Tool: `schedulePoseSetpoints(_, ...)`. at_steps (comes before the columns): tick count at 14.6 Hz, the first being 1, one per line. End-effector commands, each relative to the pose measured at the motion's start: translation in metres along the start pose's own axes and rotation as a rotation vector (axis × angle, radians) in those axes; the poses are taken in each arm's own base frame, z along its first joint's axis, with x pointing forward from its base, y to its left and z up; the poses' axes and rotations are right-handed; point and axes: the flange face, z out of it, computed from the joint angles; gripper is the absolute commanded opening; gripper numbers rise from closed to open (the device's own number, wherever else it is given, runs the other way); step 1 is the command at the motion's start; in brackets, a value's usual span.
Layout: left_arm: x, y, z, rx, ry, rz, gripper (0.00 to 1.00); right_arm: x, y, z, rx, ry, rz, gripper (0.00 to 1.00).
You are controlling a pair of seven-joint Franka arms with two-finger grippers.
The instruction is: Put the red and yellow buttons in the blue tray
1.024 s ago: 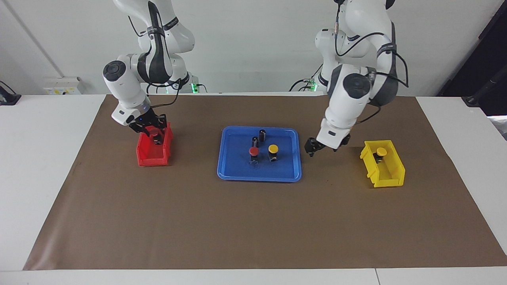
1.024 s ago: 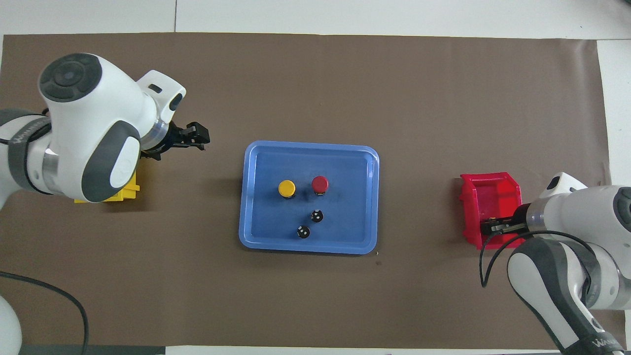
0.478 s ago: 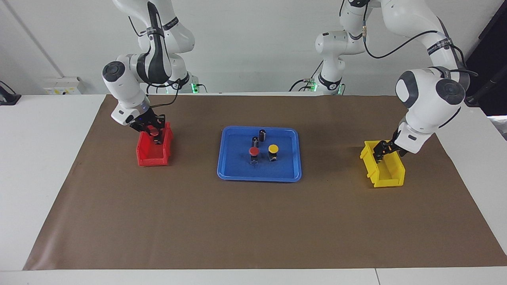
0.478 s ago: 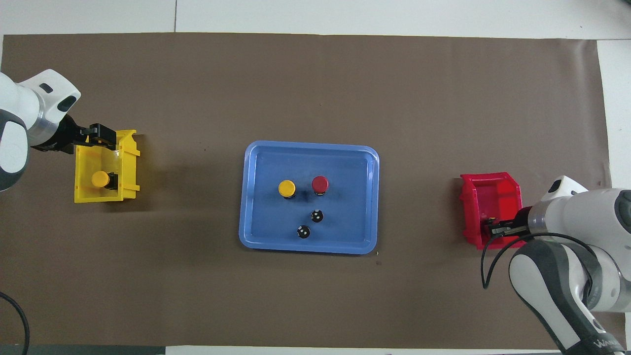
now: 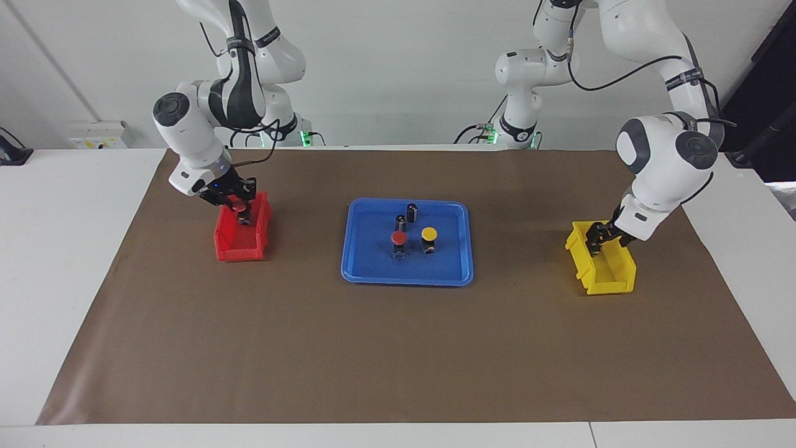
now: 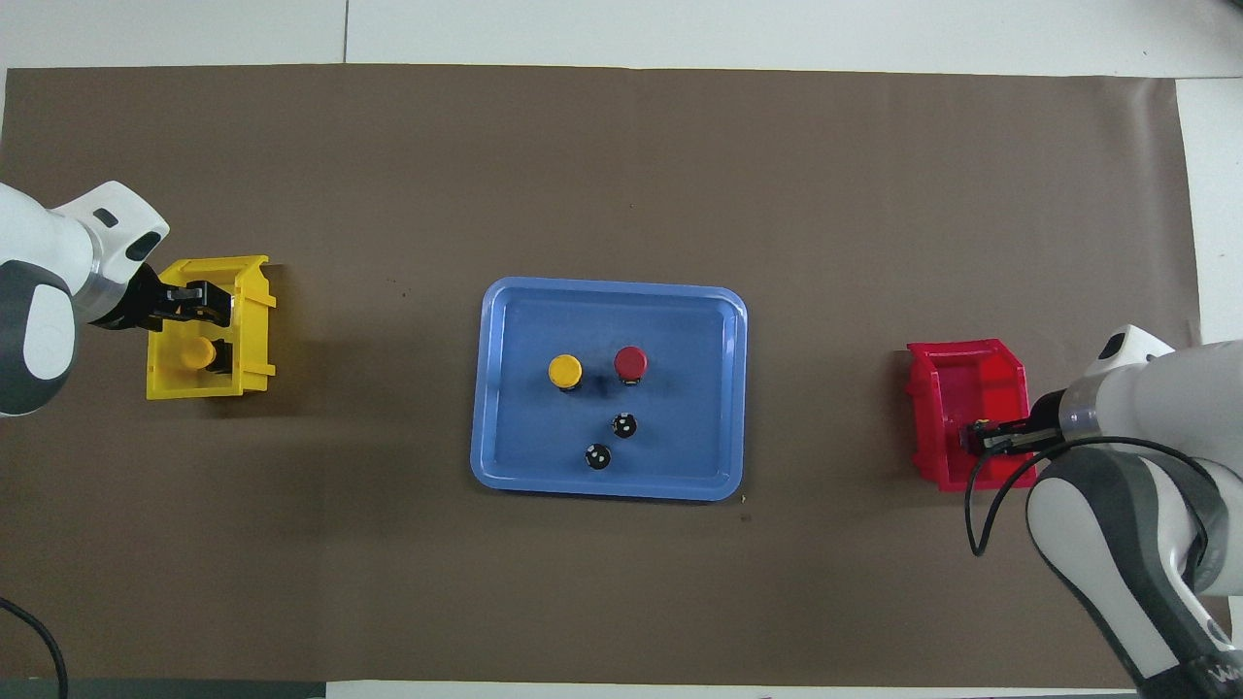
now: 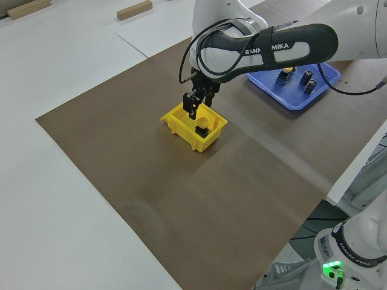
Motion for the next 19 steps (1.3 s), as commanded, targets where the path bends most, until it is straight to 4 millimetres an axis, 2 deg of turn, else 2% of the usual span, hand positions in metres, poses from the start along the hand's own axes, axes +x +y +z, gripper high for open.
schedulePoseSetpoints(1, -0.019, -0.01, 0.002, 0.008, 0.014, 0.014, 0.8, 0.061, -0.041, -0.049, 0.02, -0.001, 0.044, 0.16)
schedulePoseSetpoints(2, -0.024, -0.011, 0.007, 0.007, 0.02, 0.014, 0.79, 0.074, -0.069, -0.055, 0.028, 0.026, 0.067, 0.17)
schedulePoseSetpoints(4, -0.03, -0.015, 0.015, 0.006, 0.062, 0.008, 0.78, 0.09, -0.148, -0.054, 0.045, 0.124, 0.098, 0.17)
schedulePoseSetpoints(7, -0.033, -0.02, 0.022, 0.005, 0.083, -0.002, 0.74, 0.109, -0.234, -0.021, 0.049, 0.17, 0.142, 0.15)
schedulePoseSetpoints(8, -0.033, -0.02, 0.022, 0.005, 0.086, -0.002, 0.73, 0.111, -0.251, -0.01, 0.052, 0.175, 0.167, 0.15)
schedulePoseSetpoints(9, -0.033, -0.02, 0.023, 0.005, 0.082, -0.002, 0.7, 0.111, -0.263, -0.002, 0.054, 0.18, 0.179, 0.15)
schedulePoseSetpoints(12, -0.036, -0.02, 0.027, 0.005, 0.069, -0.004, 0.44, 0.112, -0.277, 0.023, 0.04, 0.159, 0.164, 0.16)
schedulePoseSetpoints(14, -0.036, -0.018, 0.027, 0.005, 0.065, -0.001, 0.11, 0.114, -0.28, 0.041, 0.032, 0.155, 0.159, 0.16)
schedulePoseSetpoints(15, -0.036, -0.016, 0.027, 0.005, 0.065, -0.001, 0.03, 0.116, -0.28, 0.048, 0.032, 0.16, 0.16, 0.16)
schedulePoseSetpoints(17, -0.034, -0.012, 0.024, 0.005, 0.062, -0.005, 0.02, 0.119, -0.281, 0.057, 0.03, 0.163, 0.16, 0.16)
schedulePoseSetpoints(19, -0.026, -0.01, 0.006, 0.007, 0.049, -0.008, 0.01, 0.121, -0.281, 0.064, 0.027, 0.163, 0.161, 0.16)
